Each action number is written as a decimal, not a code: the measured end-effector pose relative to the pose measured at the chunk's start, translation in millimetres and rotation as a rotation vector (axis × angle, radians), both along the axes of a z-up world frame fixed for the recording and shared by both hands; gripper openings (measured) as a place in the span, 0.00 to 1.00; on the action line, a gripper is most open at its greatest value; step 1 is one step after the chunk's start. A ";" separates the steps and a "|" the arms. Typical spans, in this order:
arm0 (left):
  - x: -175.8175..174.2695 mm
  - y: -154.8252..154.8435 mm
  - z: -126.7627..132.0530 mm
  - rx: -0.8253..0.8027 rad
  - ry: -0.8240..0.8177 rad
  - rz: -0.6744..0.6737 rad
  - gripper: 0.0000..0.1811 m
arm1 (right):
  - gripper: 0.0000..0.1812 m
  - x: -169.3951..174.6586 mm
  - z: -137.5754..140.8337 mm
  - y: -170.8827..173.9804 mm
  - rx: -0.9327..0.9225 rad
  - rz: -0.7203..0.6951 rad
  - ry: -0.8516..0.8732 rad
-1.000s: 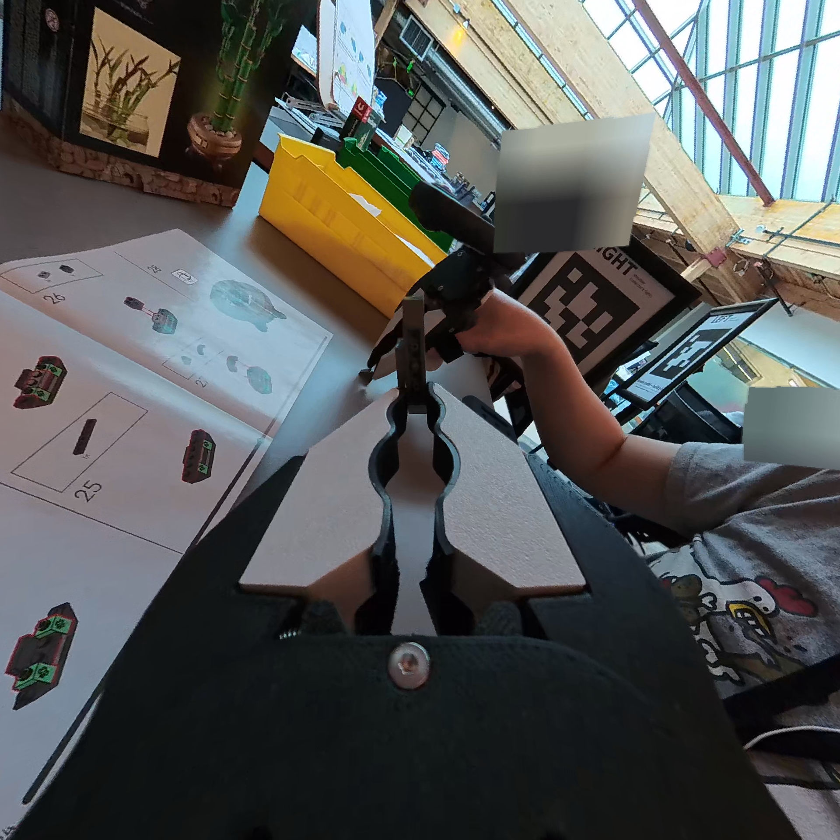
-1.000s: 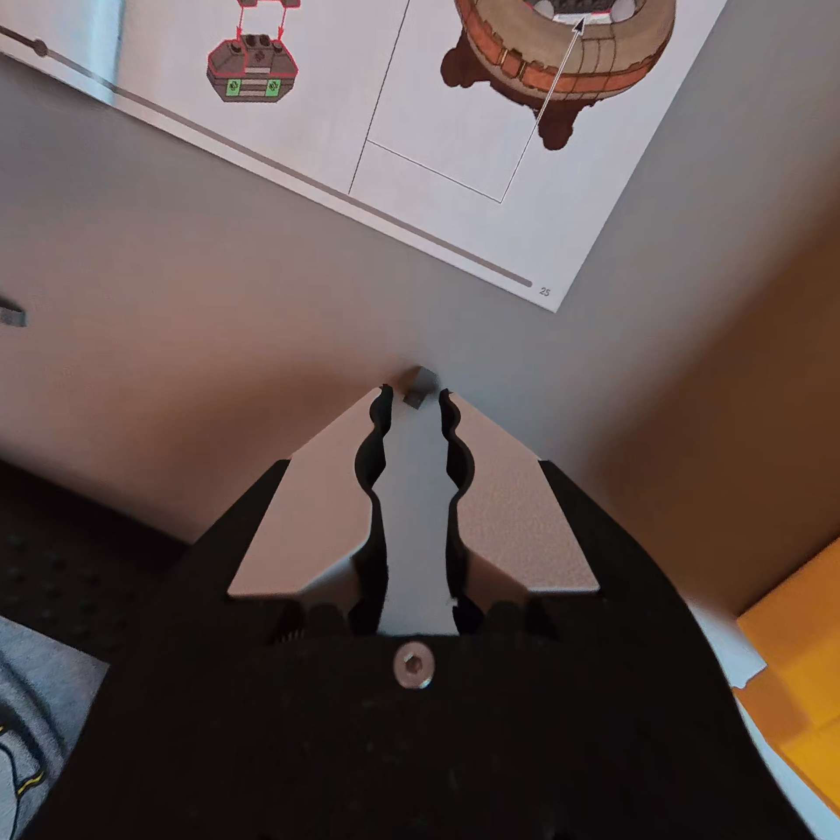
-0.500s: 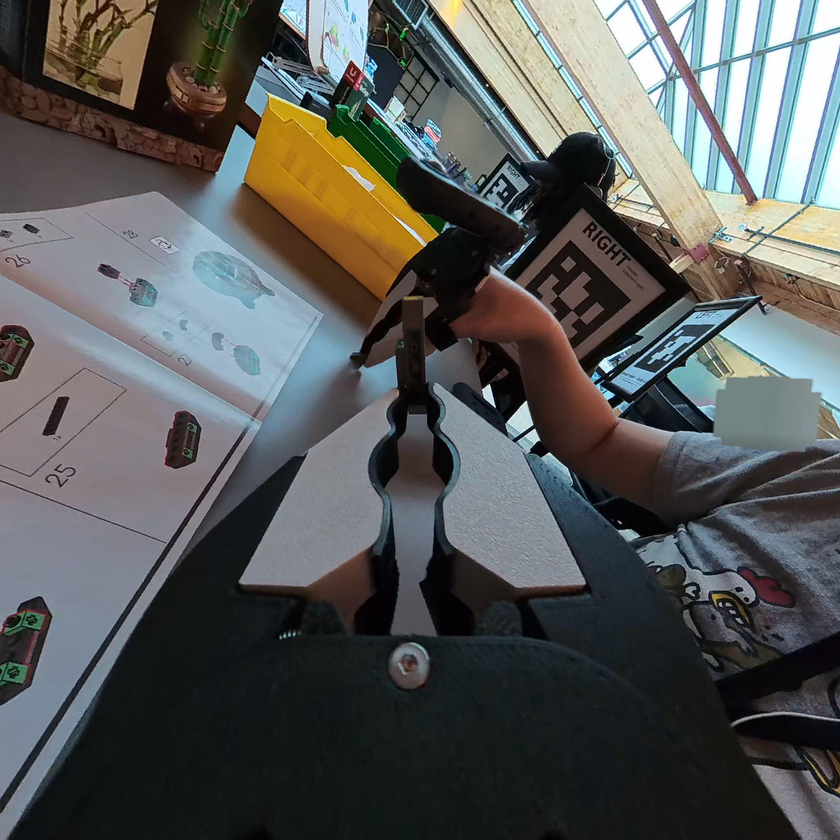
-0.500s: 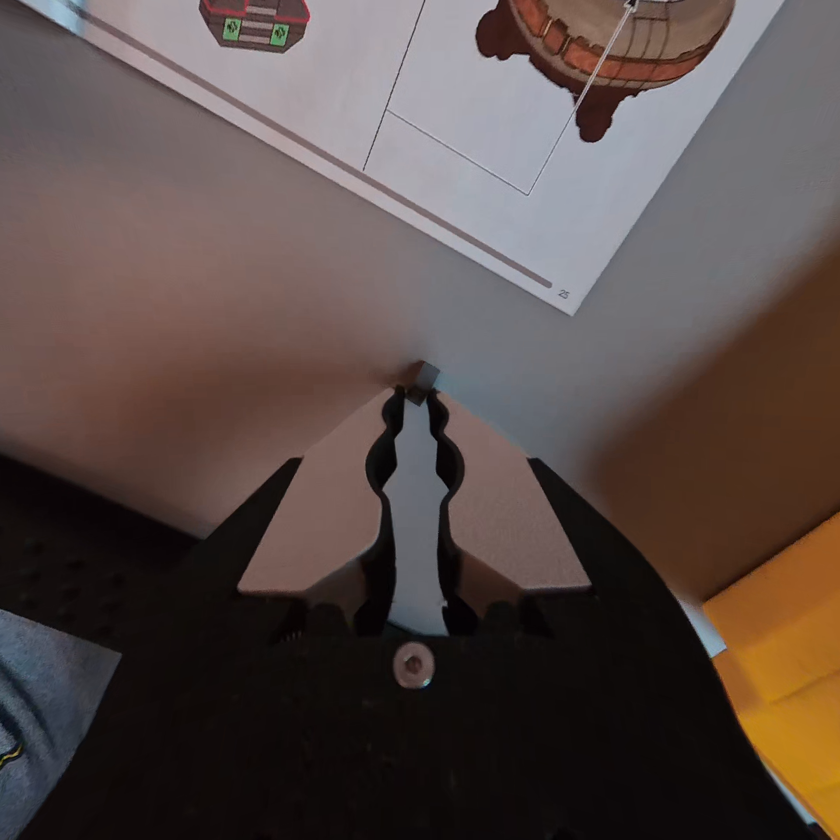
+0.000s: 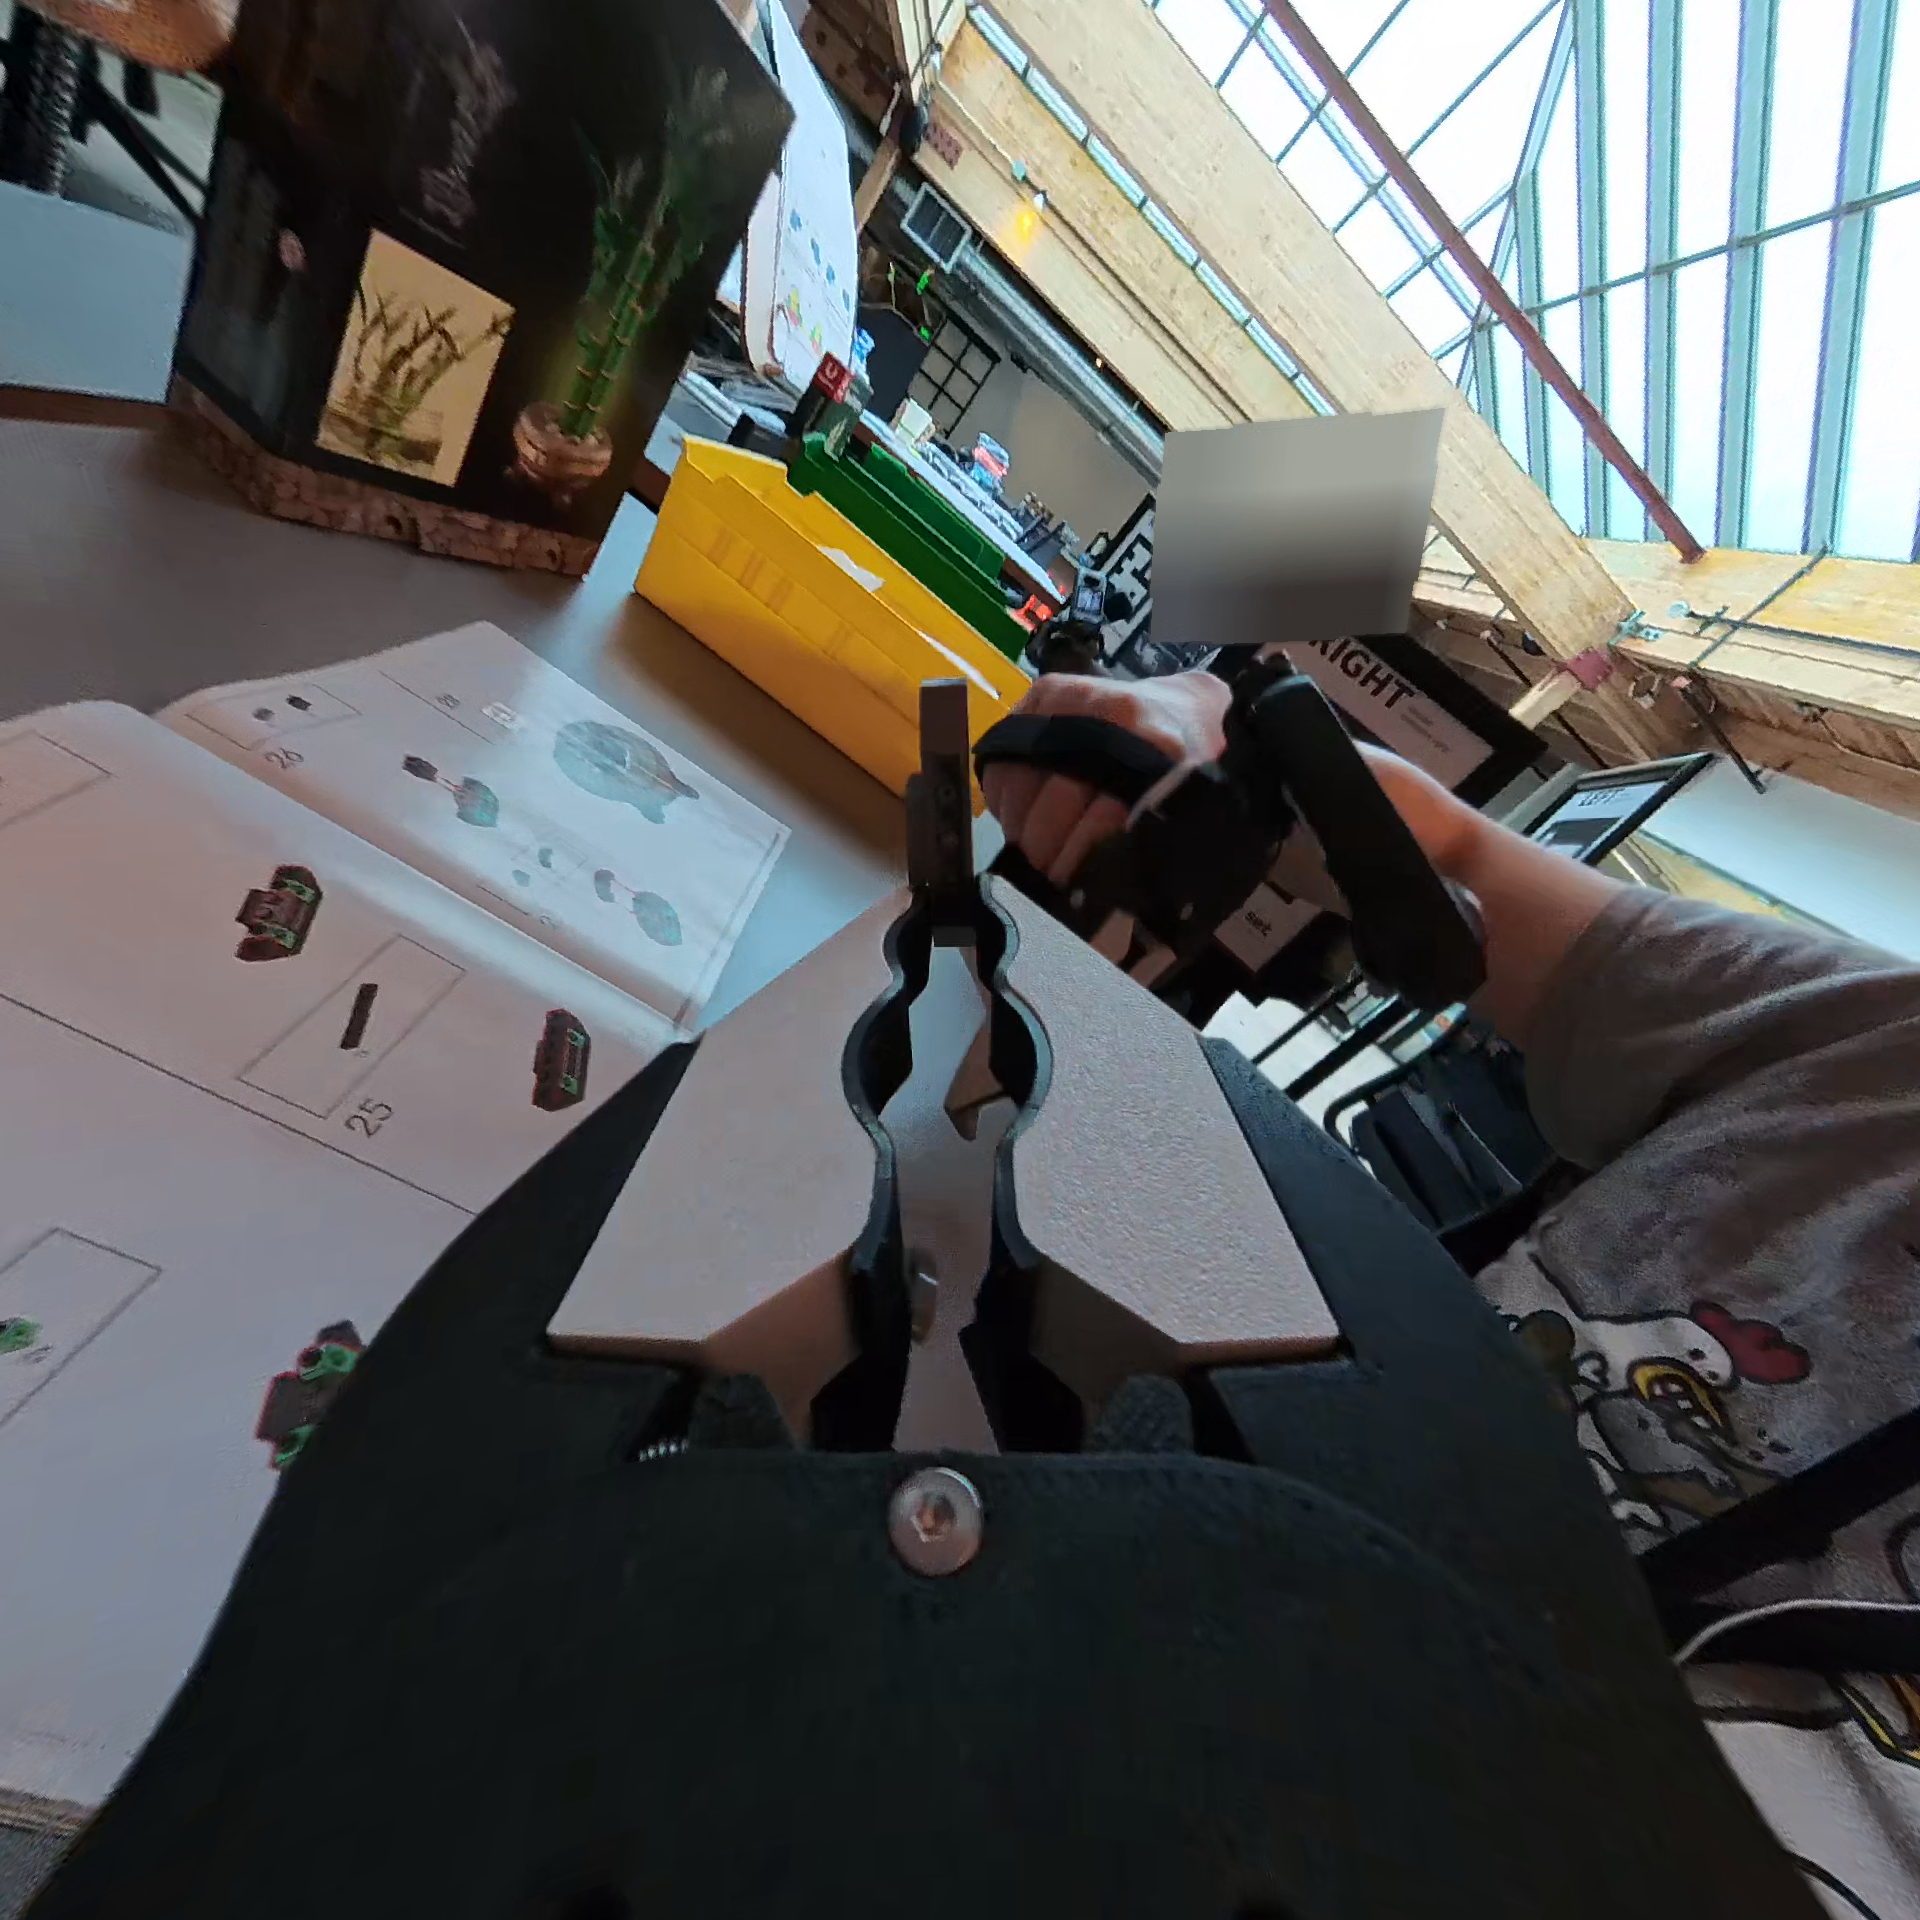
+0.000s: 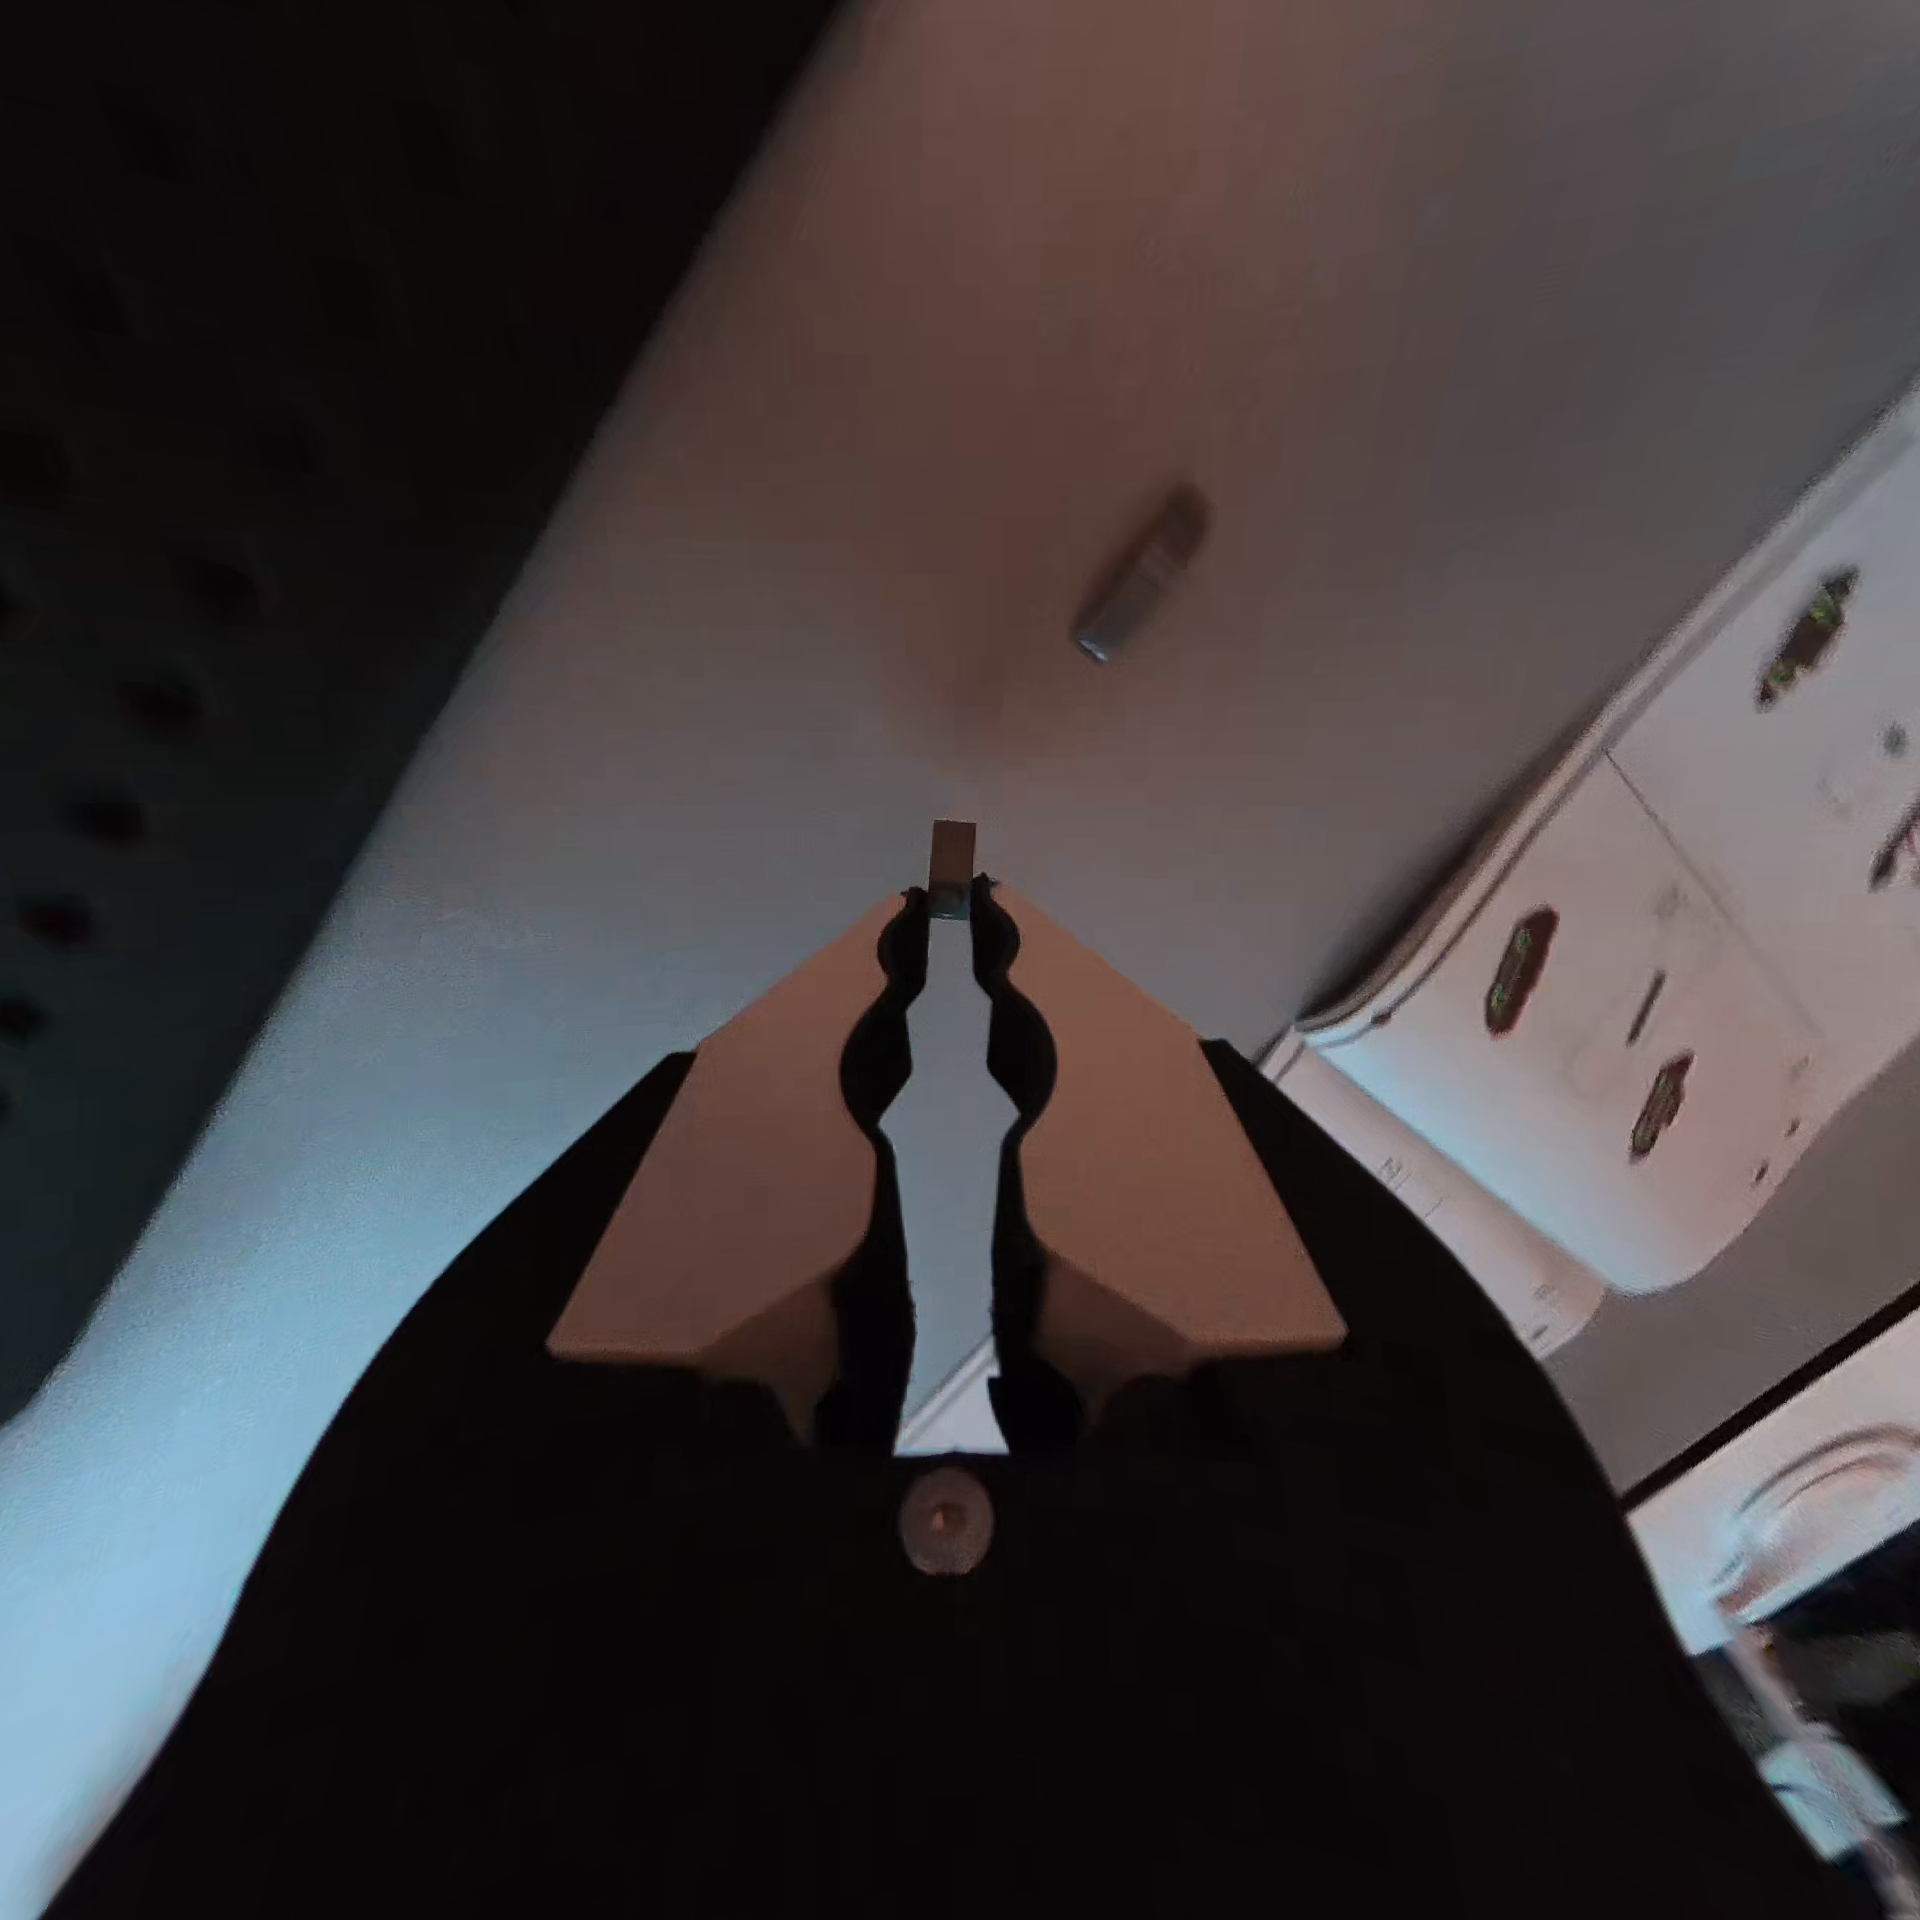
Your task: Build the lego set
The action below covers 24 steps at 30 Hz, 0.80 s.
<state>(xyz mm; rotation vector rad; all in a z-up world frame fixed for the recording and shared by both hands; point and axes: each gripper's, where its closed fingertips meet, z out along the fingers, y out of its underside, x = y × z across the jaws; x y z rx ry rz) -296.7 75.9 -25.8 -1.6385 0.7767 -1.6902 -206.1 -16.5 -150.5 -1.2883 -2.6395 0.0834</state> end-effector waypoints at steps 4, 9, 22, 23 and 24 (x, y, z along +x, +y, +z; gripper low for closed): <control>-6.9 5.7 3.0 -0.010 -0.034 0.013 0.03 | 0.04 -3.2 -3.6 -6.3 0.010 0.202 -0.126; -6.2 4.6 2.2 0.023 -0.018 0.017 0.03 | 0.04 -11.8 -5.7 -12.5 0.033 0.398 -0.152; 0.9 5.4 -12.8 0.016 0.028 0.011 0.03 | 0.06 -8.7 -19.4 -11.3 0.073 0.634 -0.224; 1.1 5.3 -12.9 0.016 0.028 0.011 0.03 | 0.06 -10.1 -19.0 -10.9 0.075 0.642 -0.220; 0.9 5.6 -13.5 0.016 0.031 0.012 0.03 | 0.07 -11.2 -18.6 -10.1 0.081 0.644 -0.216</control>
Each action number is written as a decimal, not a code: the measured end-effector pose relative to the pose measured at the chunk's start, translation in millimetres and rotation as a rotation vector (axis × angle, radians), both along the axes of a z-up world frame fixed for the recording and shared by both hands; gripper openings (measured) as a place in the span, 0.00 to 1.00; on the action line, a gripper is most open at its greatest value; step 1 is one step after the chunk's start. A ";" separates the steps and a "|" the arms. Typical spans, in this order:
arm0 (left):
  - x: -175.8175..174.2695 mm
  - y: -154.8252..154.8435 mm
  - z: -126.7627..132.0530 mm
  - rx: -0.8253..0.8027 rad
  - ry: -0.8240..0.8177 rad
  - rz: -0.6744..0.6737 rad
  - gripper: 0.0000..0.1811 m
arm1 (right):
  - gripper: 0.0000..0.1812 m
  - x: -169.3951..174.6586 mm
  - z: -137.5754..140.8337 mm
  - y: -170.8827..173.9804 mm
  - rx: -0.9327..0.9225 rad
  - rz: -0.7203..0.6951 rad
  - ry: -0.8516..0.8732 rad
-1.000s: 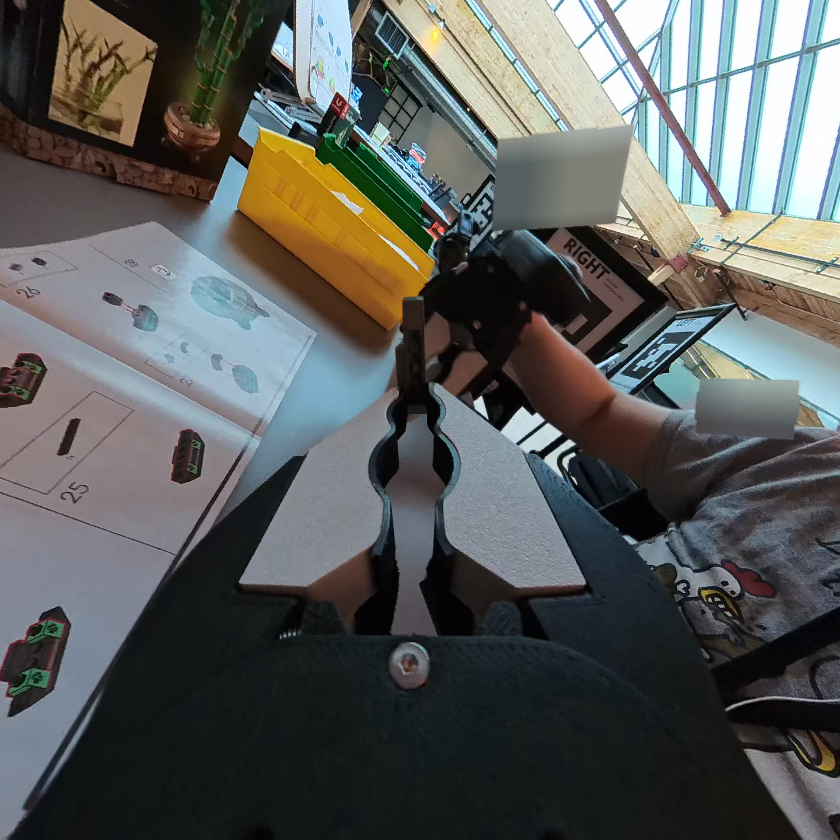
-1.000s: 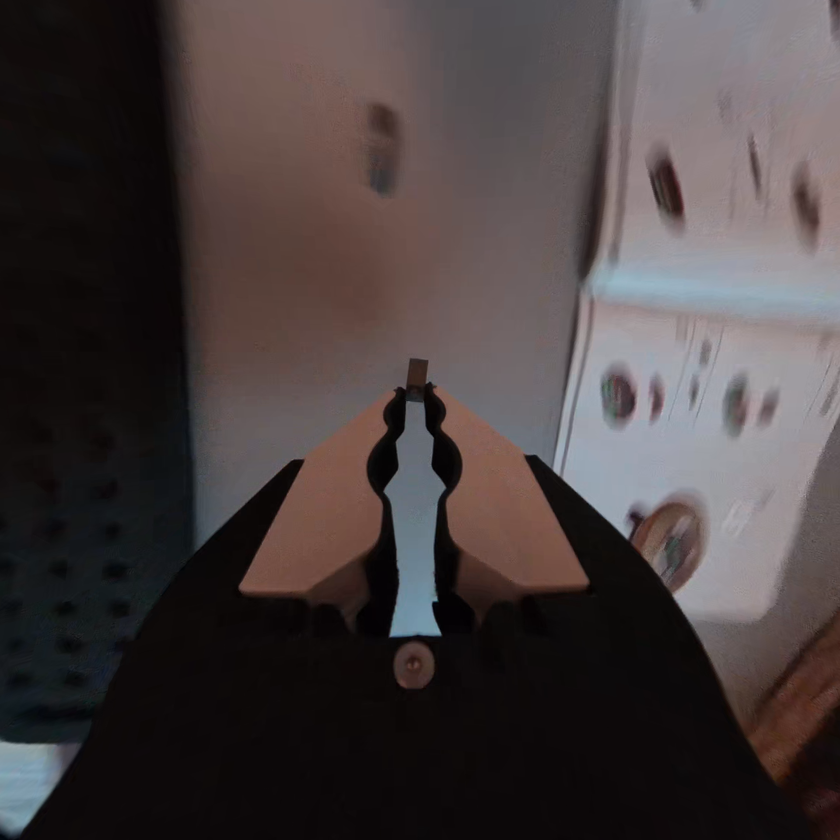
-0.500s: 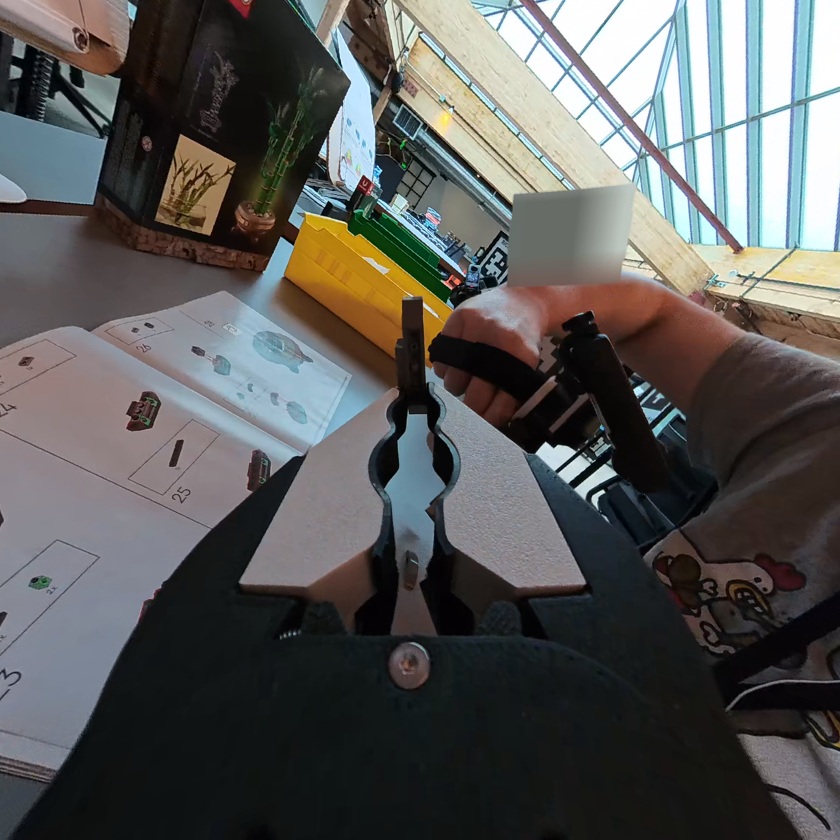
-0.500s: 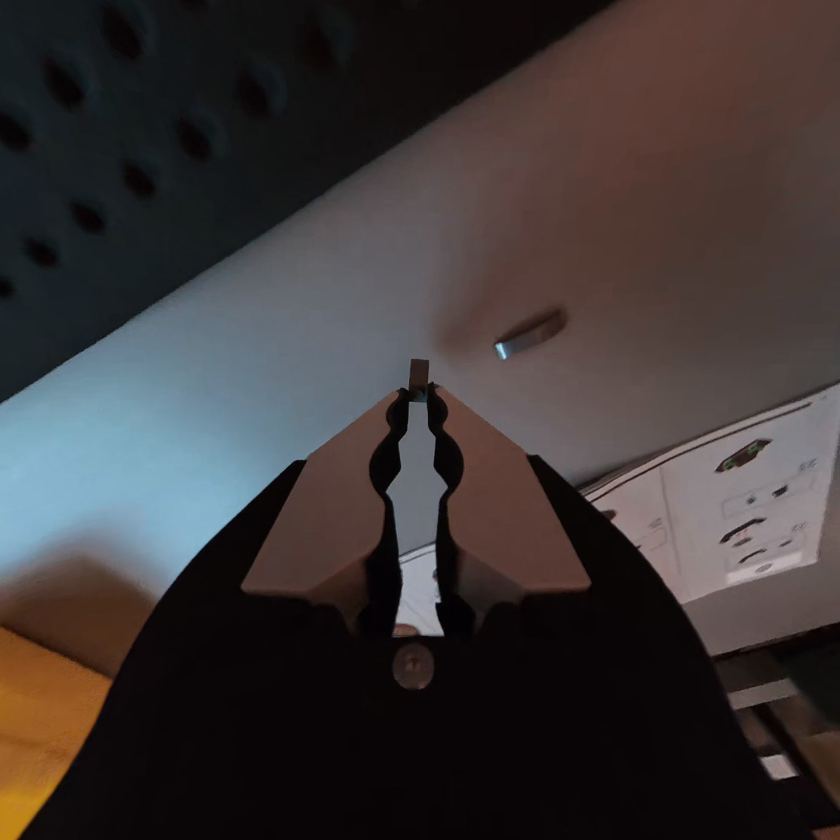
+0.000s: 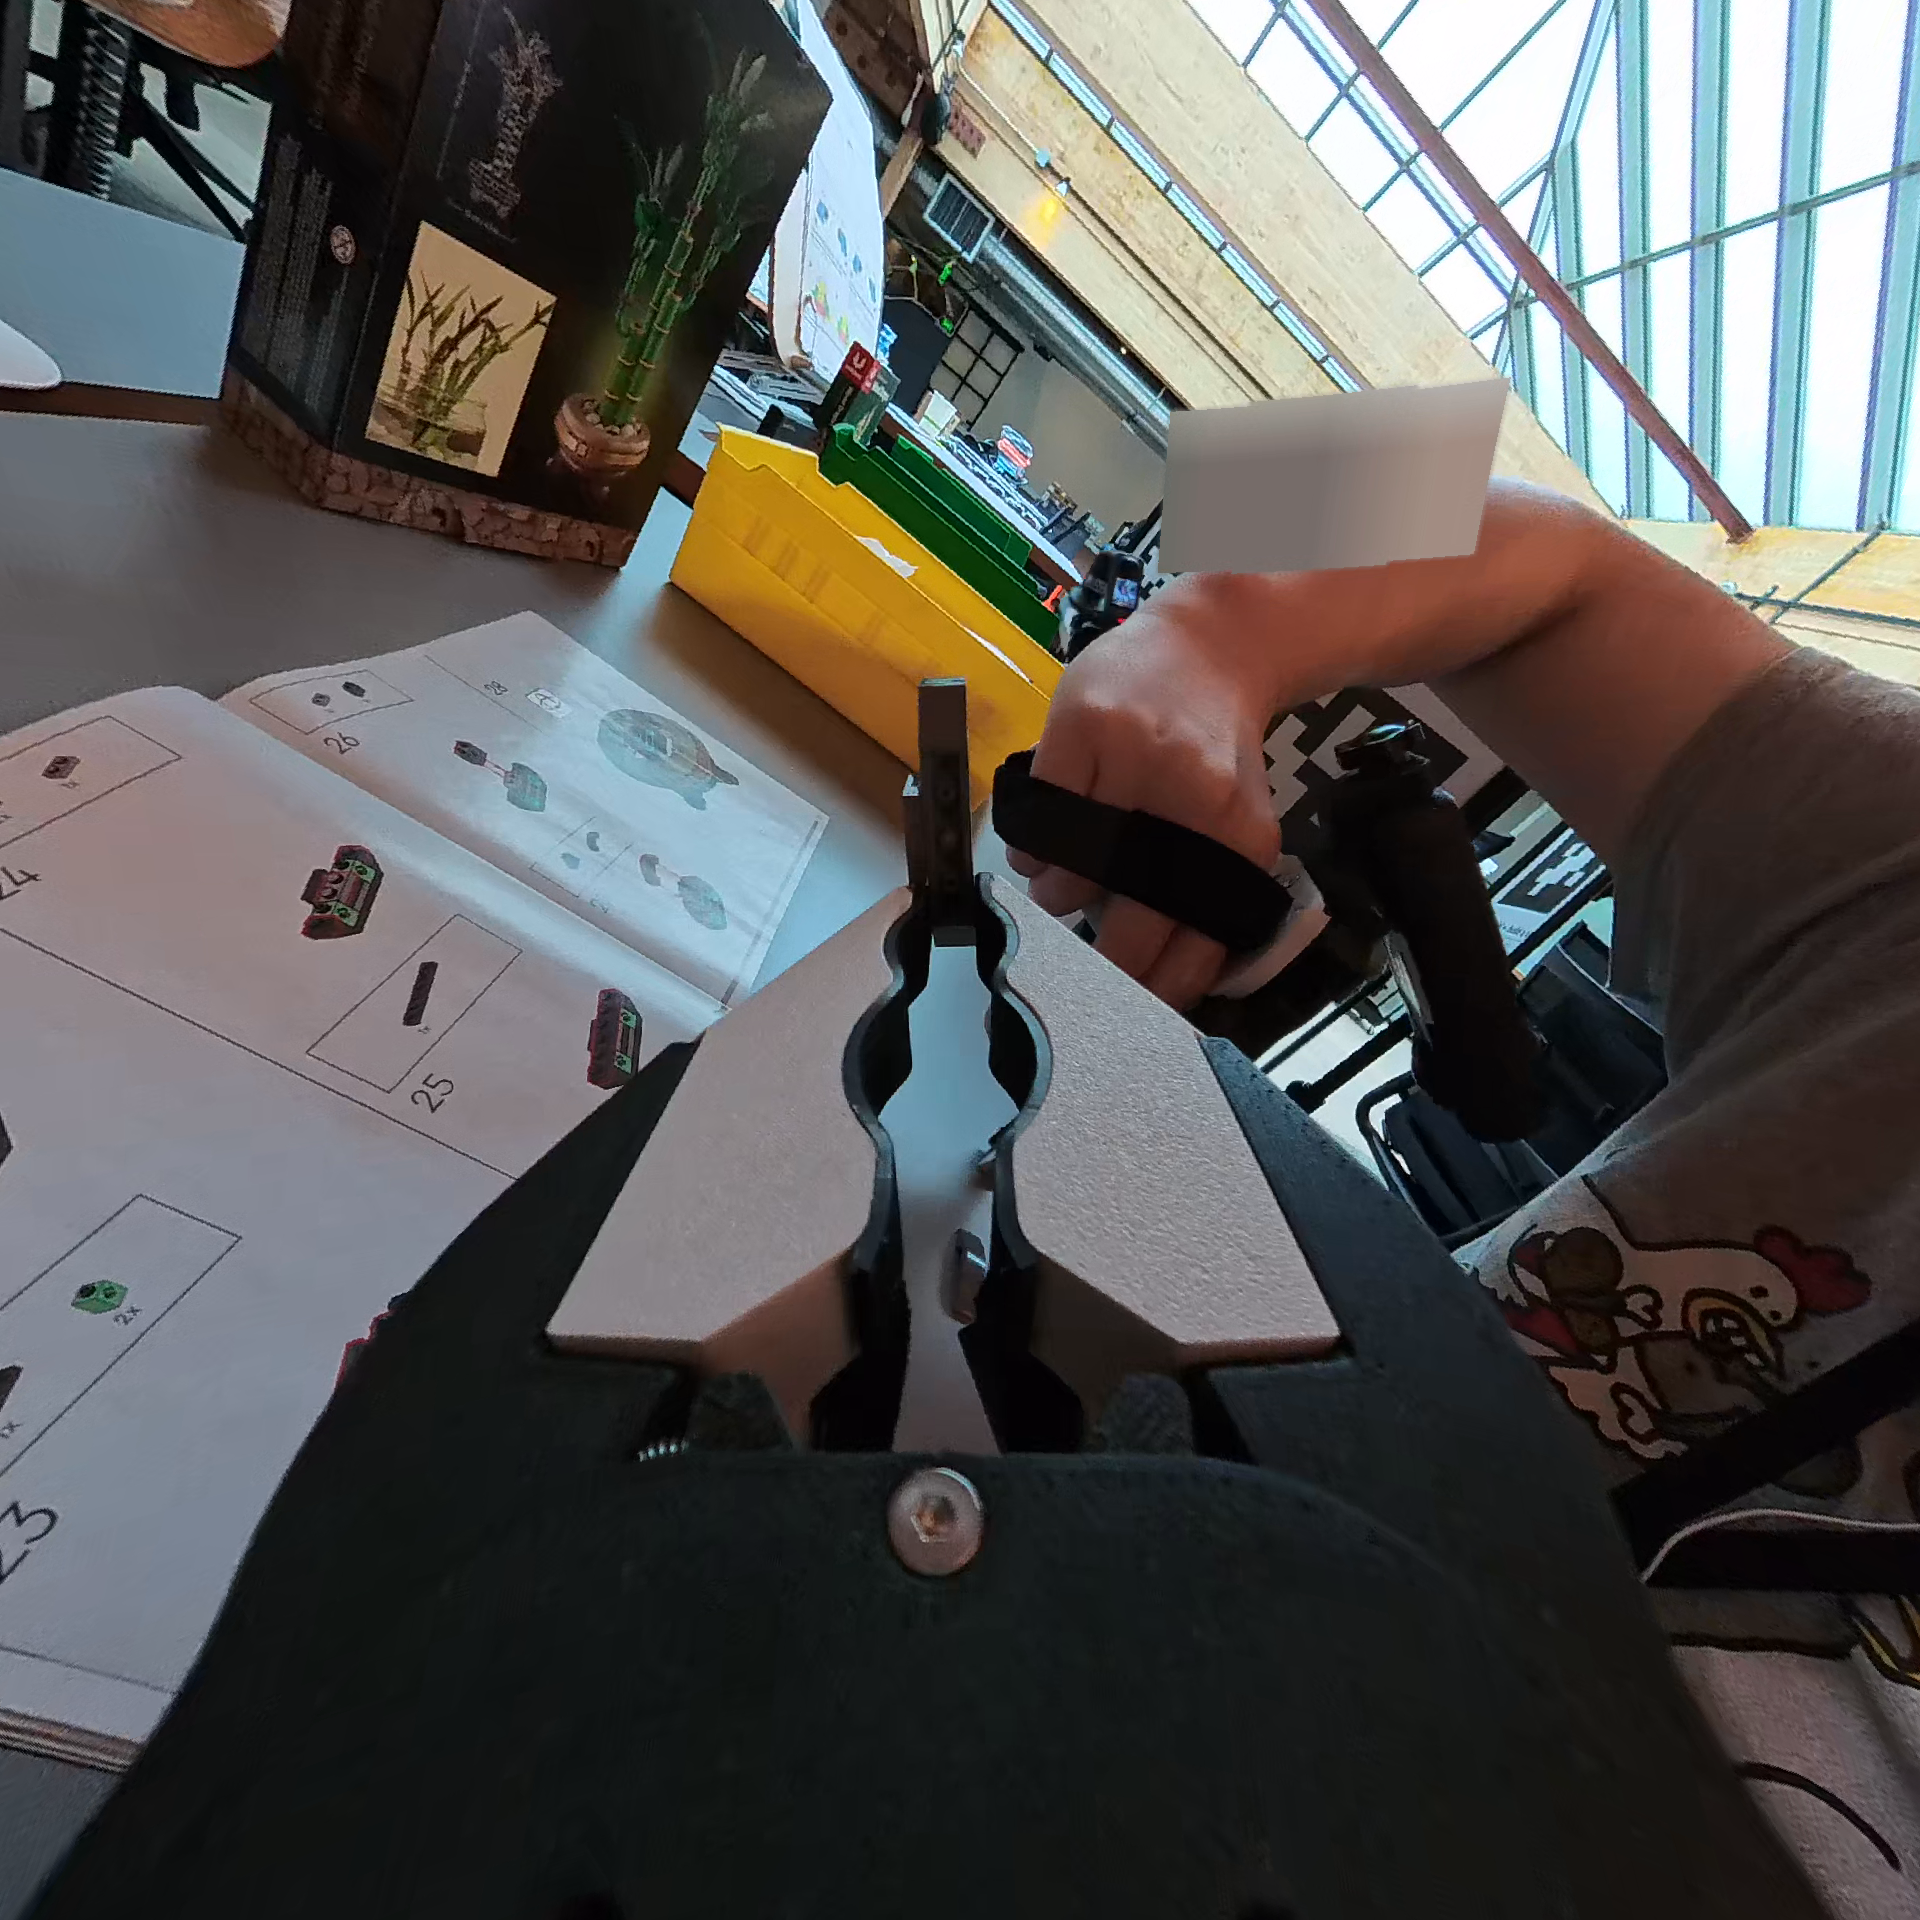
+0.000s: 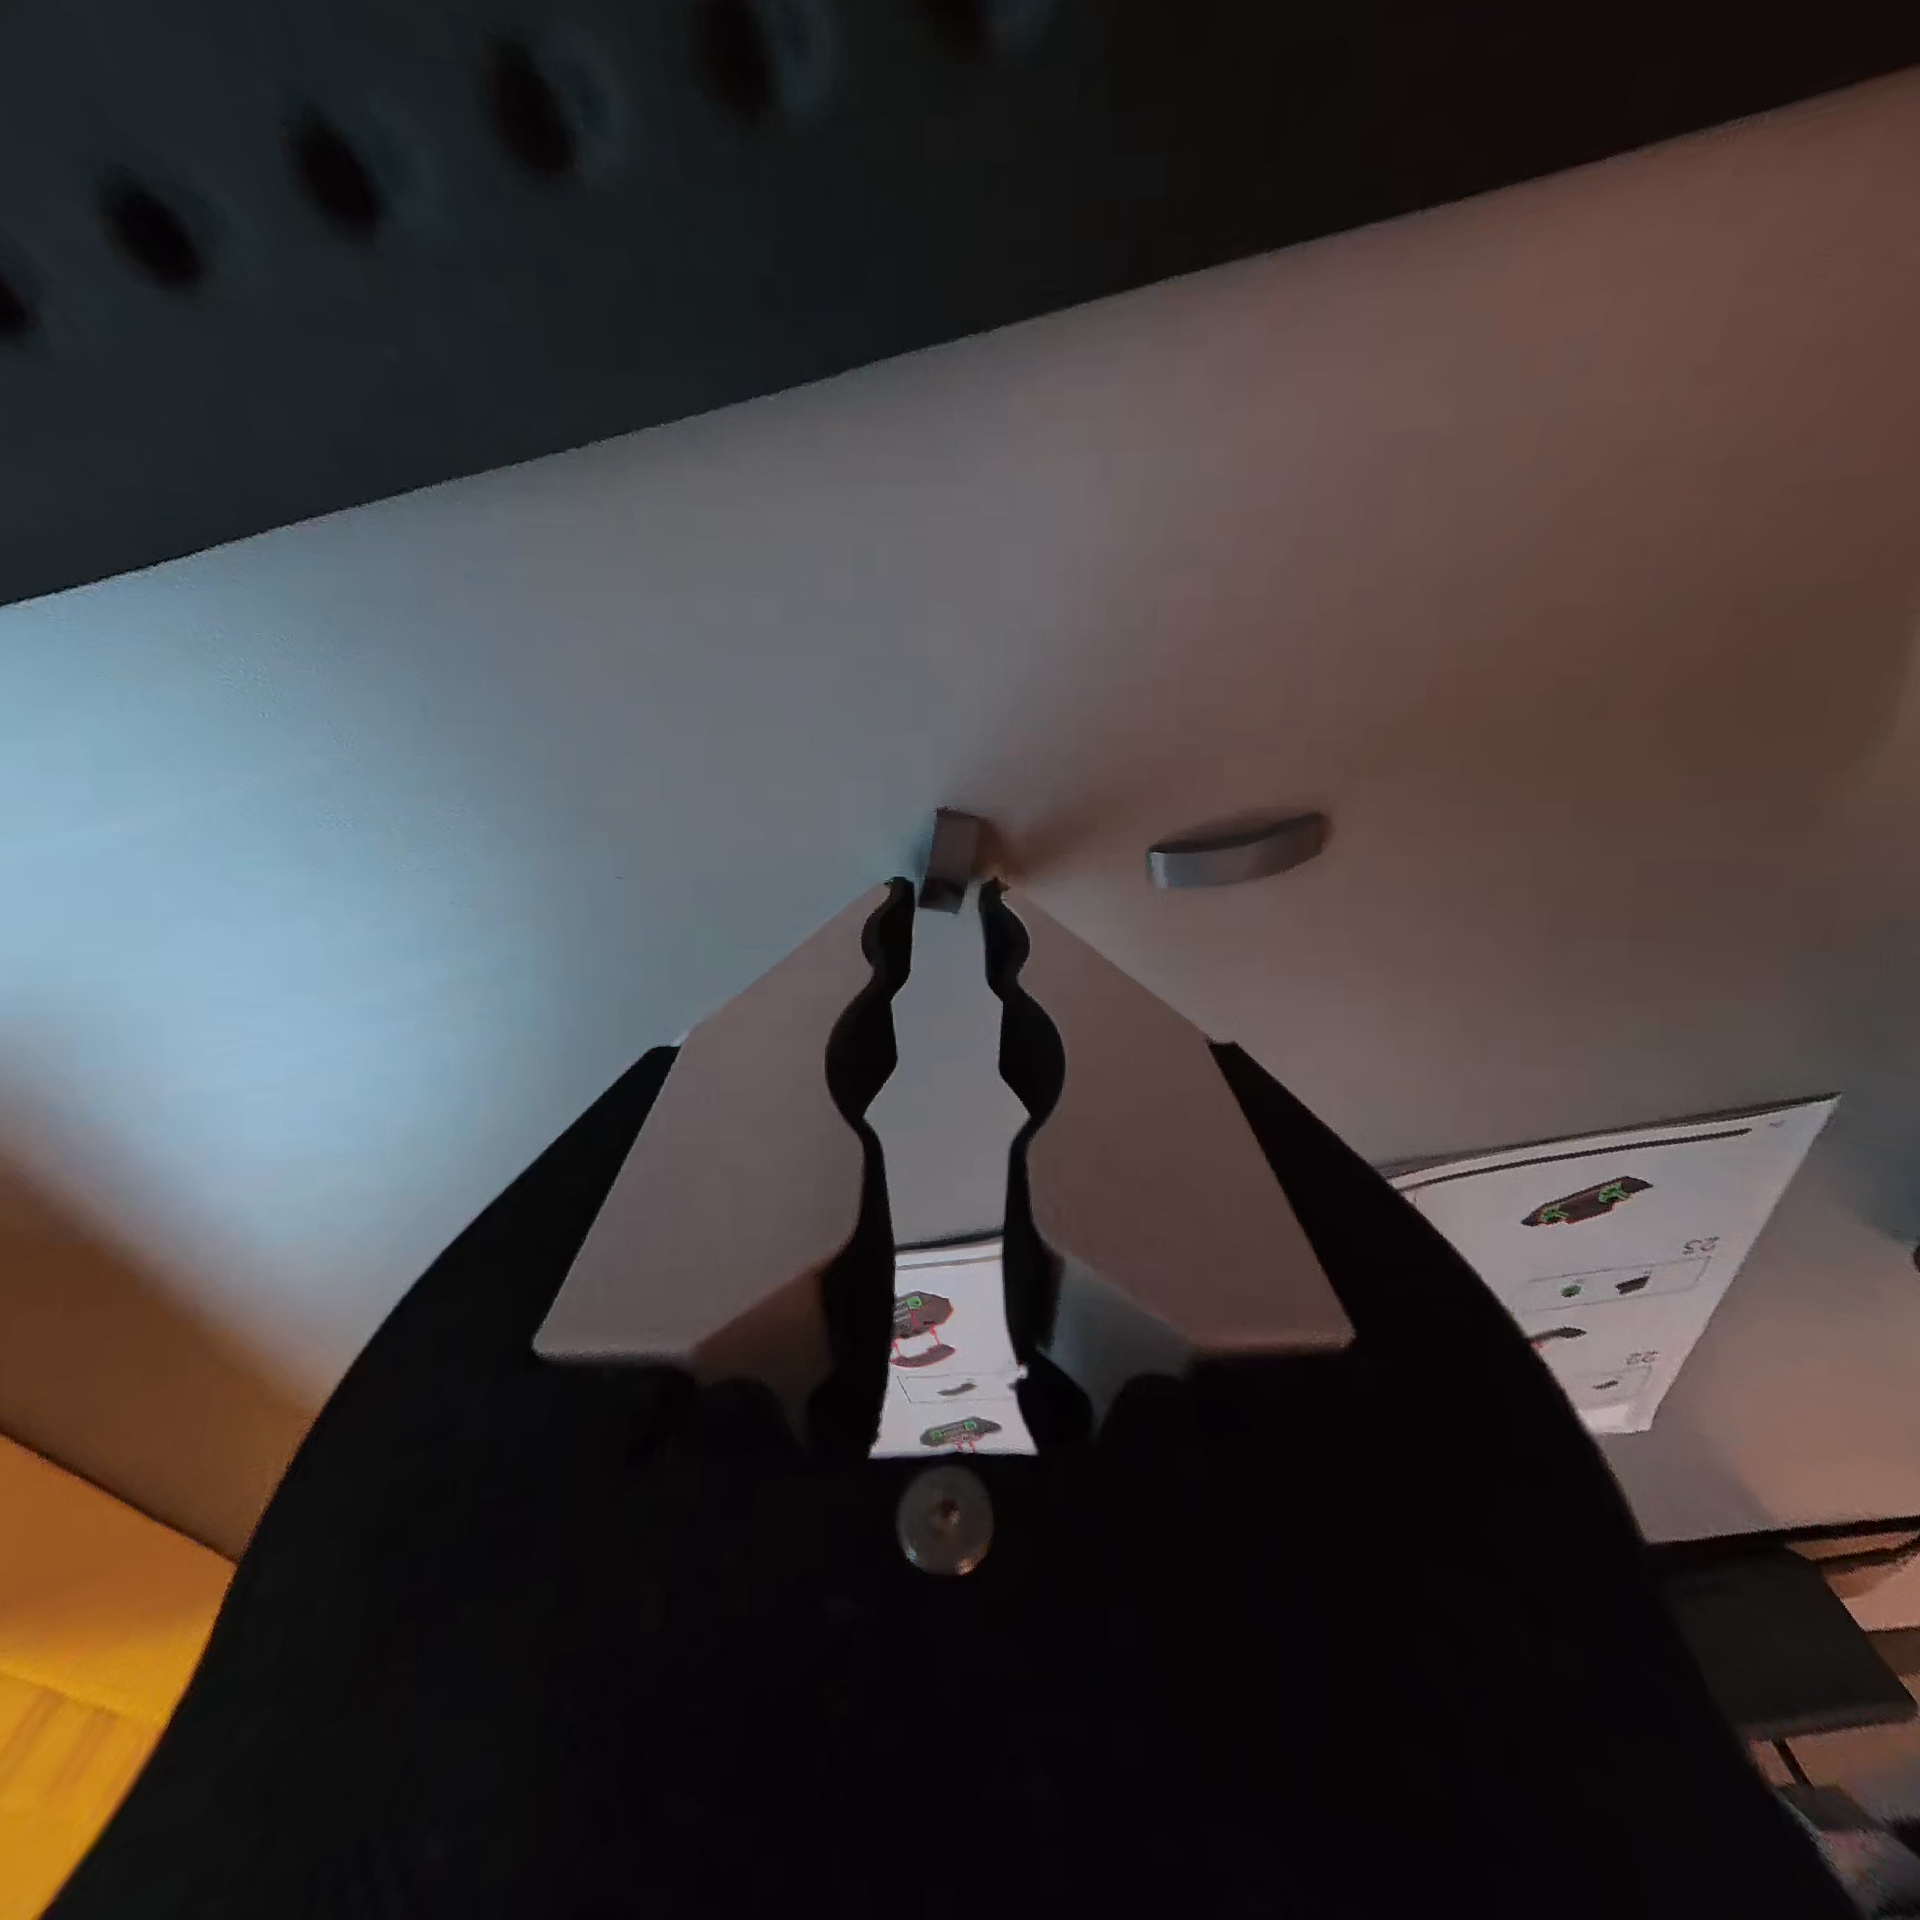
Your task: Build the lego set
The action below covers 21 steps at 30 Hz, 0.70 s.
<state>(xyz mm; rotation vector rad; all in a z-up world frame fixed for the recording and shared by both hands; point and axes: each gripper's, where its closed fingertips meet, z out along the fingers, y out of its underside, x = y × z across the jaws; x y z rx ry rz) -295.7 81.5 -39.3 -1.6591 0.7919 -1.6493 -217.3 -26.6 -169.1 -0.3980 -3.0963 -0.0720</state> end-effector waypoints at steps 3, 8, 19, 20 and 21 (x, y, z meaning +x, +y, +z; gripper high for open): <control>-0.2 0.9 -1.2 -0.007 -0.001 -0.001 0.03 | 0.12 -1.0 2.7 1.3 0.013 -0.004 0.019; 0.2 2.1 -3.2 -0.028 -0.008 -0.003 0.03 | 0.16 1.5 25.6 12.3 0.076 -0.175 0.097; 5.1 1.3 1.5 -0.080 -0.089 -0.016 0.03 | 0.24 -21.3 178.1 46.3 0.159 -1.236 1.349; 5.9 -0.7 2.9 -0.087 -0.098 -0.028 0.03 | 0.18 -17.2 179.3 42.4 0.143 -1.342 1.419; 6.4 -2.2 5.0 -0.087 -0.107 -0.030 0.03 | 0.17 -11.1 174.4 40.2 0.138 -1.478 1.451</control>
